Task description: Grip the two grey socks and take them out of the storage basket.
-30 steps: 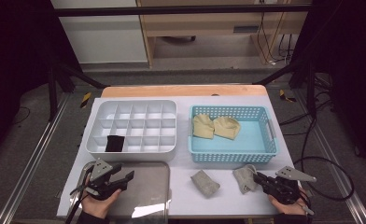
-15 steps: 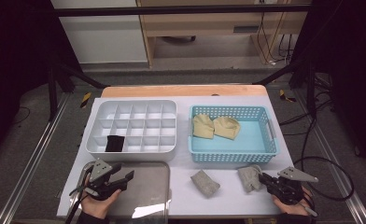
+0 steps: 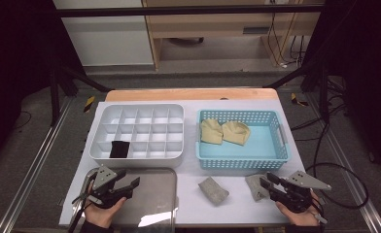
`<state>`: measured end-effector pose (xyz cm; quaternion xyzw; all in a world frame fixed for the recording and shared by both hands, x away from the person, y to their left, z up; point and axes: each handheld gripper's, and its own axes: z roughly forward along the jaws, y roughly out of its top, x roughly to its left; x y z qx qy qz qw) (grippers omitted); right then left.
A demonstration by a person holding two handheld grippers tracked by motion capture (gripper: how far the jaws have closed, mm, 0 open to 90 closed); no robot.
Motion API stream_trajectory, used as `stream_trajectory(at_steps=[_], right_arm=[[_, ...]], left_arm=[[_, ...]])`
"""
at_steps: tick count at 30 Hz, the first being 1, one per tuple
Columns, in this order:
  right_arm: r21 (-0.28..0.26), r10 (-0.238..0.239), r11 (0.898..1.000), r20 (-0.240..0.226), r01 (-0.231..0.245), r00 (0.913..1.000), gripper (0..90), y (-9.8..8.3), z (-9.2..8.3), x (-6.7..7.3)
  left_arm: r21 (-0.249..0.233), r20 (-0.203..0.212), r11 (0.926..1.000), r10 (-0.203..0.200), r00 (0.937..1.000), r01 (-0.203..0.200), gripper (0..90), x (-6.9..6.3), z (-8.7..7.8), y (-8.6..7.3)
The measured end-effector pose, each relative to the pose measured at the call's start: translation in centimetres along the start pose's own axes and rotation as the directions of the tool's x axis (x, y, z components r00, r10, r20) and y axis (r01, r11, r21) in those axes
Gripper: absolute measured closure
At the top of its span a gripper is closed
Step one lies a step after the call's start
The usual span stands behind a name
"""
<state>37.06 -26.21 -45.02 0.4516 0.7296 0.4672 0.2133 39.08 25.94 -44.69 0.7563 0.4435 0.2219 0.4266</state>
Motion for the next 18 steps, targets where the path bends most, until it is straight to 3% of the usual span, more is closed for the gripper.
stream_trajectory(at_steps=[4, 6, 8, 13, 18], right_arm=[[0.013, -0.023, 1.0, -0.022, 0.024, 0.9995, 53.7, 0.9, 0.6, 1.8], [0.023, -0.018, 1.0, -0.059, 0.019, 0.9981, 51.3, 1.1, 1.1, 2.7], [0.032, -0.047, 0.998, -0.078, 0.049, 0.9959, 48.0, 1.2, 1.8, 3.6], [0.043, -0.086, 0.995, -0.134, 0.093, 0.9871, 51.1, 1.4, 2.9, 5.7], [0.037, -0.089, 0.995, -0.192, 0.098, 0.9774, 58.6, 1.7, 3.9, 7.4]], left_arm=[[0.0, 0.003, 1.0, 0.001, 1.0, -0.001, 37.7, -0.1, -0.1, 0.1], [-0.004, 0.004, 1.0, -0.001, 1.0, 0.001, 37.7, -0.2, -0.1, 0.1], [-0.003, 0.003, 1.0, -0.001, 1.0, 0.001, 37.7, -0.2, -0.1, 0.1], [-0.006, 0.002, 1.0, 0.0, 1.0, 0.0, 37.7, -0.2, -0.2, 0.1], [-0.005, -0.001, 1.0, 0.001, 1.0, -0.001, 38.2, -0.1, -0.2, 0.1]])
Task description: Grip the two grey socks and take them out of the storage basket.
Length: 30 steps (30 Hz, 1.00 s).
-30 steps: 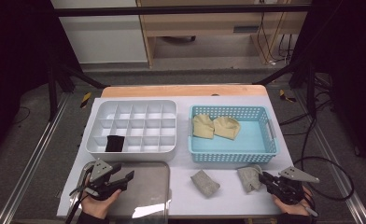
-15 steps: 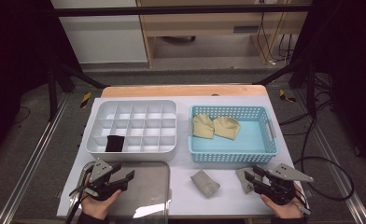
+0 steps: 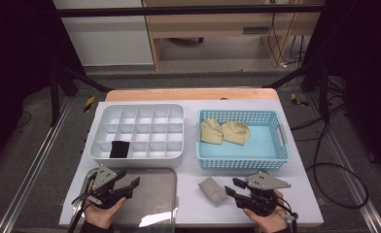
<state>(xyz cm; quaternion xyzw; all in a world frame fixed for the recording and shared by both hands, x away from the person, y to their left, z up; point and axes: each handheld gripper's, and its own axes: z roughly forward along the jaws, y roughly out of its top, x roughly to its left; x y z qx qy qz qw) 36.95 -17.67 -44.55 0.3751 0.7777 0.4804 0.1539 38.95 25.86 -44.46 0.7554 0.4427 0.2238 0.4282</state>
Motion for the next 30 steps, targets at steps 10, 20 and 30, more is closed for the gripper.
stream_trajectory(at_steps=[10, 20, 30], right_arm=[[0.062, -0.053, 0.997, -0.044, 0.055, 0.9977, 61.7, 0.4, 3.5, 3.1], [0.143, -0.135, 0.981, 0.007, 0.133, 0.9908, 72.4, -0.1, 6.0, 4.7], [0.131, -0.083, 0.988, 0.028, 0.078, 0.9962, 90.0, -0.1, 5.4, 3.5]], left_arm=[[-0.005, -0.008, 1.0, -0.007, 0.9999, 0.007, 38.7, 0.1, -0.1, 0.0], [-0.006, -0.004, 0.9999, -0.008, 1.0, 0.008, 38.7, 0.0, -0.2, 0.0], [-0.002, -0.001, 1.0, -0.006, 1.0, 0.006, 38.9, -0.1, 0.0, 0.0]])
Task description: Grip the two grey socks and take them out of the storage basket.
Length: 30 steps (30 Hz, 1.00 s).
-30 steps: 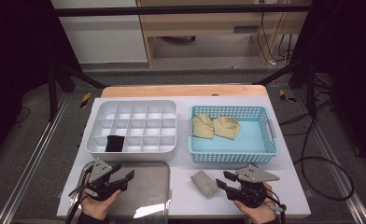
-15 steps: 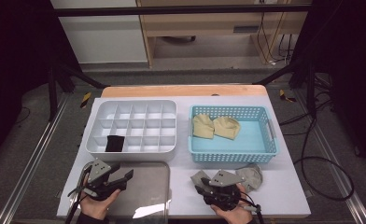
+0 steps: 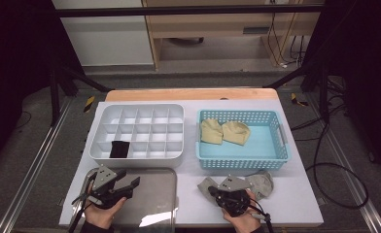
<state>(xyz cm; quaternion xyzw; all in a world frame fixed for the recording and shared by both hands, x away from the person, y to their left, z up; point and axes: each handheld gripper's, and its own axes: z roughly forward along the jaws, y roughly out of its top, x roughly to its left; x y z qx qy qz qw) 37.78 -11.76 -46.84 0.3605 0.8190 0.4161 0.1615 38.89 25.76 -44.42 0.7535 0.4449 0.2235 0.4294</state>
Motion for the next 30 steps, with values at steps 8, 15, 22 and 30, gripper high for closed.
stream_trajectory(at_steps=[8, 15, 22, 30], right_arm=[[-0.005, -0.009, 1.0, -0.041, 0.008, 0.9991, 68.3, 0.3, 0.9, 1.1], [0.035, -0.021, 0.999, -0.016, 0.022, 0.9996, 79.9, -0.3, 2.2, 1.4], [-0.003, 0.024, 1.0, -0.029, -0.024, 0.9993, 84.5, 0.0, 0.9, 1.1], [-0.103, 0.135, 0.985, -0.042, -0.138, 0.99, 84.4, 0.5, -2.4, -1.3]], left_arm=[[-0.002, 0.0, 1.0, 0.005, 1.0, -0.005, 38.9, 0.0, -0.1, 0.0], [0.001, 0.002, 1.0, 0.004, 1.0, -0.004, 38.9, -0.1, 0.0, 0.0], [-0.001, 0.004, 1.0, 0.005, 1.0, -0.005, 39.0, -0.2, 0.1, 0.0], [0.005, 0.014, 0.9999, 0.016, 0.9998, -0.016, 39.0, -0.6, 0.2, 0.0]])
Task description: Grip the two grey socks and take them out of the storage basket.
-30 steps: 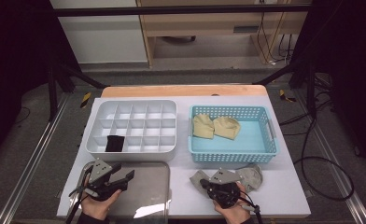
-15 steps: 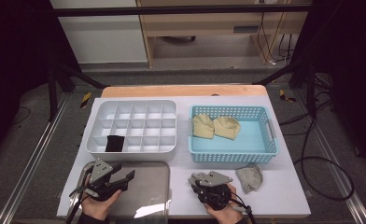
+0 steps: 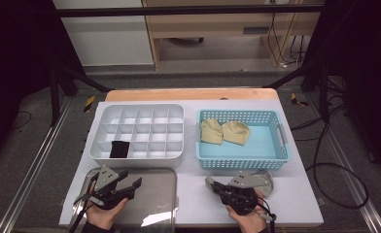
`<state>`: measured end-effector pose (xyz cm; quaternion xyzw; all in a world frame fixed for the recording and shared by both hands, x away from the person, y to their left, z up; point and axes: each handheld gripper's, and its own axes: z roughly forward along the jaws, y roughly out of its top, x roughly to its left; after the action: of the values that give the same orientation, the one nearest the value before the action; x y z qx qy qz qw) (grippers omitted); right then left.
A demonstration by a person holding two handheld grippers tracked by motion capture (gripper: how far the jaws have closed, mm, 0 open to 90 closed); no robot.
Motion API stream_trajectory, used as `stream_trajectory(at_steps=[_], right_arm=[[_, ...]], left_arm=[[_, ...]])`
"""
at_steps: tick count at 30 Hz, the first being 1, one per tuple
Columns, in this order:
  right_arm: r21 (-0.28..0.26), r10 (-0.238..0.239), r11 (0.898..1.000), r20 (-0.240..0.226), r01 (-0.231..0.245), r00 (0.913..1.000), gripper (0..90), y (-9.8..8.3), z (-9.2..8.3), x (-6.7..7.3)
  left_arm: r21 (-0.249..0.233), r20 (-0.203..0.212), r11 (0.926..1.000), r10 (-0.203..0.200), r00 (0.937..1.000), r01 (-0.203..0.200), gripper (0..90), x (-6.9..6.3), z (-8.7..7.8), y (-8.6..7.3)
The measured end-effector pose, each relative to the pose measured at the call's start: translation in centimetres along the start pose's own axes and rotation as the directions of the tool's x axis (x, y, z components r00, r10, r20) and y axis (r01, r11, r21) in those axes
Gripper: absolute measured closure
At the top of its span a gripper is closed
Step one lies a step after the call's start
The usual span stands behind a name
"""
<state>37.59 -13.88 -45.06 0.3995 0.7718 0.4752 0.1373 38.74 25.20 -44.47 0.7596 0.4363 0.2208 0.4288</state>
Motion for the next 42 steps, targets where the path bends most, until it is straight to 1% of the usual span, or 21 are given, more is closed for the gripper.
stream_trajectory(at_steps=[3, 5, 6, 9, 11, 14, 17, 19, 21, 23, 27, 30, 32, 33, 35, 37, 38, 39, 40, 42], right_arm=[[-0.016, 0.06, 0.998, 0.015, -0.059, 0.9981, 83.7, -0.3, -0.5, -1.5], [-0.015, 0.088, 0.996, 0.05, -0.087, 0.9949, 82.9, -0.6, -0.7, -2.5], [-0.012, 0.094, 0.996, 0.069, -0.093, 0.9932, 82.8, -0.7, -0.8, -3.0], [-0.005, 0.104, 0.995, 0.122, -0.105, 0.987, 82.1, -1.2, -1.0, -4.2], [-0.004, 0.104, 0.994, 0.147, -0.105, 0.9836, 81.9, -1.5, -1.0, -5.0], [0.012, 0.107, 0.994, 0.171, -0.111, 0.9795, 80.4, -1.9, -0.8, -6.0], [0.015, 0.102, 0.994, 0.183, -0.106, 0.9778, 77.7, -2.0, -0.7, -6.5], [0.007, 0.097, 0.995, 0.182, -0.1, 0.9785, 76.6, -1.9, -0.9, -6.5], [-0.004, 0.082, 0.997, 0.182, -0.082, 0.9799, 75.5, -1.8, -1.2, -6.4], [-0.017, 0.068, 0.998, 0.173, -0.066, 0.9826, 73.9, -1.7, -1.6, -6.3], [-0.039, 0.05, 0.998, 0.168, -0.044, 0.9845, 70.9, -1.5, -2.4, -5.8], [-0.042, 0.027, 0.999, 0.147, -0.021, 0.9888, 66.1, -1.6, -2.6, -5.2], [-0.049, 0.017, 0.999, 0.127, -0.011, 0.9918, 63.6, -1.7, -2.6, -4.9], [-0.046, 0.009, 0.999, 0.118, -0.004, 0.993, 62.4, -1.7, -2.5, -4.7], [-0.03, -0.005, 1.0, 0.105, 0.008, 0.9944, 60.4, -1.7, -2.0, -4.5], [-0.015, -0.019, 1.0, 0.103, 0.021, 0.9945, 59.3, -1.9, -1.4, -4.3], [-0.002, -0.027, 1.0, 0.106, 0.027, 0.994, 59.4, -2.0, -1.1, -4.2], [0.005, -0.044, 0.999, 0.111, 0.043, 0.9929, 60.5, -2.1, -0.7, -4.2], [0.018, -0.049, 0.999, 0.12, 0.048, 0.9915, 64.0, -2.3, -0.4, -4.2], [0.036, -0.041, 0.999, 0.124, 0.036, 0.9915, 71.3, -2.4, -0.1, -4.3]], left_arm=[[0.002, 0.004, 1.0, 0.001, 1.0, -0.001, 39.0, -0.2, 0.1, 0.0], [0.003, 0.008, 1.0, 0.003, 1.0, -0.003, 39.0, -0.3, 0.2, 0.0], [0.004, 0.009, 1.0, 0.004, 0.9999, -0.004, 39.0, -0.4, 0.2, 0.0], [0.009, 0.015, 0.9999, 0.005, 0.9999, -0.005, 39.0, -0.6, 0.2, 0.1], [0.009, 0.025, 1.0, 0.0, 0.9997, 0.0, 39.0, -0.8, 0.3, 0.2], [0.006, 0.038, 0.9999, 0.008, 0.9993, -0.008, 39.0, -1.2, 0.4, 0.5], [0.004, 0.049, 0.9998, 0.021, 0.9986, -0.021, 39.0, -1.9, 0.5, 0.7], [0.005, 0.055, 0.9995, 0.03, 0.9981, -0.03, 39.0, -2.3, 0.6, 0.9], [0.007, 0.064, 0.9991, 0.041, 0.9971, -0.042, 39.0, -2.8, 0.8, 1.0], [0.011, 0.071, 0.9984, 0.055, 0.9959, -0.056, 39.0, -3.3, 0.9, 1.2], [0.022, 0.088, 0.9962, 0.082, 0.9928, -0.084, 39.0, -4.4, 1.5, 1.5], [0.032, 0.097, 0.9953, 0.088, 0.9914, -0.091, 38.9, -5.3, 2.1, 1.7], [0.039, 0.106, 0.9949, 0.089, 0.9904, -0.093, 38.8, -5.8, 2.6, 1.9], [0.047, 0.107, 0.9937, 0.096, 0.9896, -0.101, 38.8, -6.2, 3.0, 2.1], [0.052, 0.113, 0.9922, 0.107, 0.9878, -0.113, 38.7, -6.7, 3.4, 2.3], [0.052, 0.123, 0.9923, 0.105, 0.9868, -0.113, 38.5, -7.2, 3.9, 2.7], [0.052, 0.122, 0.9917, 0.11, 0.9863, -0.117, 38.4, -7.5, 4.0, 2.9], [0.048, 0.127, 0.9915, 0.114, 0.9853, -0.121, 38.3, -7.7, 4.2, 3.1], [0.045, 0.134, 0.9921, 0.11, 0.9848, -0.117, 38.3, -7.9, 4.4, 3.2], [0.048, 0.134, 0.9904, 0.122, 0.9834, -0.13, 37.8, -8.4, 4.8, 3.5]])
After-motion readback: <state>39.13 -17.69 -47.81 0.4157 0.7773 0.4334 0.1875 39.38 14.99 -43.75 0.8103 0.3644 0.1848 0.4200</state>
